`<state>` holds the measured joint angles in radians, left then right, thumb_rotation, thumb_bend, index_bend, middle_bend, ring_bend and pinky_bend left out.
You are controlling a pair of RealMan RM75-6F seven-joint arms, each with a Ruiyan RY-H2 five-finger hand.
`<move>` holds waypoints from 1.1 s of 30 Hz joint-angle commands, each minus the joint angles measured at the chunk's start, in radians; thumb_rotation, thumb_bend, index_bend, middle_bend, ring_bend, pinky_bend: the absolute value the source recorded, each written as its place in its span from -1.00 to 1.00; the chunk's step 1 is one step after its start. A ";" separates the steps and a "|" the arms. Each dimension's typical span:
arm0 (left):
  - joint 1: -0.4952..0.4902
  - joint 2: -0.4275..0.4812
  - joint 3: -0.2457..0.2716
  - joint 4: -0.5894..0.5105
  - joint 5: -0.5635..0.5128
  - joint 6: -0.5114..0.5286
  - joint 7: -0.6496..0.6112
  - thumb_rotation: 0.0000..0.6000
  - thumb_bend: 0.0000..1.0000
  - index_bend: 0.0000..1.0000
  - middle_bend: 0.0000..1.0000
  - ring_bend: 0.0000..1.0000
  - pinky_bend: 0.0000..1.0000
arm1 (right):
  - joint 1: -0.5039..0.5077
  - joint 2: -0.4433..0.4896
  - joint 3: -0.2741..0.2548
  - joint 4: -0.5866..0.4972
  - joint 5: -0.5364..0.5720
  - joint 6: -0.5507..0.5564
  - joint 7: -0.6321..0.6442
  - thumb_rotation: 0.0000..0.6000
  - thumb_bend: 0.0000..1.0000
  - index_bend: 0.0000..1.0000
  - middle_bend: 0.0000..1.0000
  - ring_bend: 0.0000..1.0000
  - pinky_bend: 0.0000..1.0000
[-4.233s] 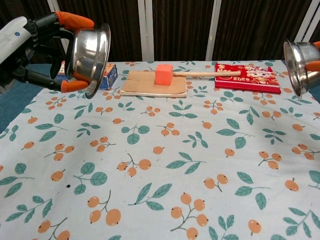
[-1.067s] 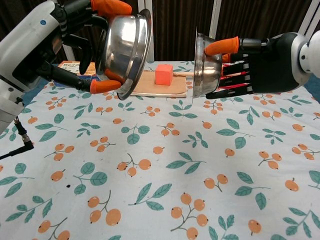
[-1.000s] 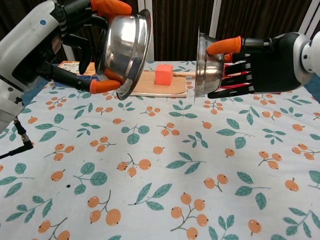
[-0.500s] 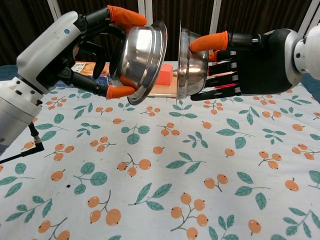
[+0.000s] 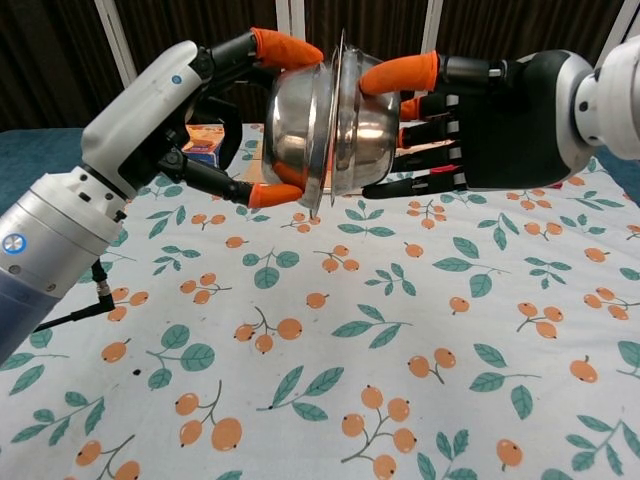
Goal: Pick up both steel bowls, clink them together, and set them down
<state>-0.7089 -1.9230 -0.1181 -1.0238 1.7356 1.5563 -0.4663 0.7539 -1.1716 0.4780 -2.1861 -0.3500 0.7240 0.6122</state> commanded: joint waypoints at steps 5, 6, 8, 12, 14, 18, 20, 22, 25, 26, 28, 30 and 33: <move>-0.004 -0.009 0.005 0.008 0.009 0.014 0.004 1.00 -0.43 0.13 0.37 0.06 0.42 | -0.008 0.006 0.003 0.001 -0.004 -0.002 0.005 1.00 -0.04 0.61 0.64 0.38 0.05; -0.004 -0.008 0.006 0.008 0.010 0.017 0.006 1.00 -0.43 0.13 0.37 0.06 0.42 | -0.010 0.008 0.004 0.002 -0.004 -0.004 0.007 1.00 -0.03 0.61 0.64 0.38 0.05; -0.003 -0.005 0.008 0.005 0.011 0.021 0.008 1.00 -0.43 0.13 0.37 0.06 0.42 | -0.014 0.012 0.006 0.003 -0.008 -0.007 0.009 1.00 -0.03 0.61 0.64 0.39 0.05; 0.002 0.005 0.014 -0.006 0.016 0.031 0.012 1.00 -0.43 0.13 0.37 0.06 0.42 | -0.024 0.022 0.010 0.006 -0.016 -0.012 0.014 1.00 -0.03 0.61 0.64 0.38 0.05; 0.005 0.011 0.019 -0.013 0.021 0.037 0.019 1.00 -0.43 0.13 0.37 0.06 0.42 | -0.029 0.027 0.011 0.009 -0.020 -0.016 0.016 1.00 -0.03 0.61 0.64 0.39 0.05; 0.016 0.029 0.031 -0.035 0.035 0.060 0.027 1.00 -0.43 0.13 0.37 0.06 0.42 | -0.043 0.041 0.013 0.022 -0.032 -0.019 0.019 1.00 -0.03 0.61 0.64 0.38 0.05; 0.021 0.042 0.037 -0.052 0.040 0.069 0.030 1.00 -0.43 0.13 0.37 0.06 0.42 | -0.053 0.049 0.015 0.034 -0.038 -0.023 0.025 1.00 -0.03 0.61 0.64 0.38 0.05; 0.025 0.051 0.039 -0.063 0.044 0.074 0.034 1.00 -0.43 0.13 0.37 0.06 0.42 | -0.059 0.053 0.016 0.045 -0.043 -0.027 0.028 1.00 -0.03 0.61 0.64 0.38 0.05; 0.031 0.069 0.042 -0.082 0.050 0.085 0.047 1.00 -0.43 0.13 0.37 0.06 0.42 | -0.075 0.064 0.017 0.069 -0.053 -0.037 0.038 1.00 -0.03 0.61 0.64 0.38 0.05; 0.032 0.075 0.043 -0.088 0.051 0.085 0.052 1.00 -0.43 0.13 0.37 0.06 0.42 | -0.082 0.067 0.017 0.078 -0.061 -0.041 0.040 1.00 -0.03 0.61 0.64 0.38 0.05; 0.035 0.086 0.044 -0.099 0.050 0.082 0.062 1.00 -0.43 0.13 0.37 0.06 0.42 | -0.093 0.073 0.009 0.099 -0.087 -0.037 0.028 1.00 -0.03 0.61 0.64 0.38 0.05; 0.039 0.098 0.048 -0.104 0.048 0.078 0.071 1.00 -0.42 0.12 0.37 0.06 0.42 | -0.098 0.076 -0.004 0.115 -0.115 -0.021 0.003 1.00 -0.03 0.61 0.64 0.38 0.05; 0.046 0.123 0.055 -0.116 0.042 0.063 0.090 1.00 -0.41 0.11 0.37 0.06 0.42 | -0.108 0.069 -0.050 0.147 -0.191 0.042 -0.079 1.00 -0.03 0.61 0.64 0.39 0.05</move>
<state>-0.6659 -1.8067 -0.0668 -1.1344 1.7805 1.6250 -0.3829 0.6563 -1.1000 0.4622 -2.0662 -0.4890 0.7213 0.5888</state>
